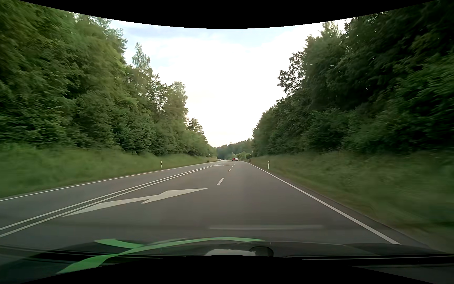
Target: Follow the waypoints while adhering to traffic rules and regulations
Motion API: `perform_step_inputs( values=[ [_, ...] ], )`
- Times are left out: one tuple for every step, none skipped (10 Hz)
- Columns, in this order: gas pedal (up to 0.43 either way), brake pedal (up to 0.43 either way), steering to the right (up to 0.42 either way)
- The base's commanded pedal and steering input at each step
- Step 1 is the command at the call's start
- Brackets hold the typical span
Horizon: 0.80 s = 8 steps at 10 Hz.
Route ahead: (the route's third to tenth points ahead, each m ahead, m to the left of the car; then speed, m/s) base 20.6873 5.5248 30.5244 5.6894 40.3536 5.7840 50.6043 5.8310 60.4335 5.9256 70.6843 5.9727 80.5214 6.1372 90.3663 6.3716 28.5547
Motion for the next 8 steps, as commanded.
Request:
perform_step_inputs(
  values=[
    [0.339, 0.000, 0.000],
    [0.339, 0.000, 0.000],
    [0.339, 0.000, 0.000],
    [0.350, 0.000, 0.000],
    [0.358, 0.000, 0.000],
    [0.378, 0.000, 0.000],
    [0.390, 0.000, 0.000],
    [0.390, 0.000, 0.000]
  ],
)
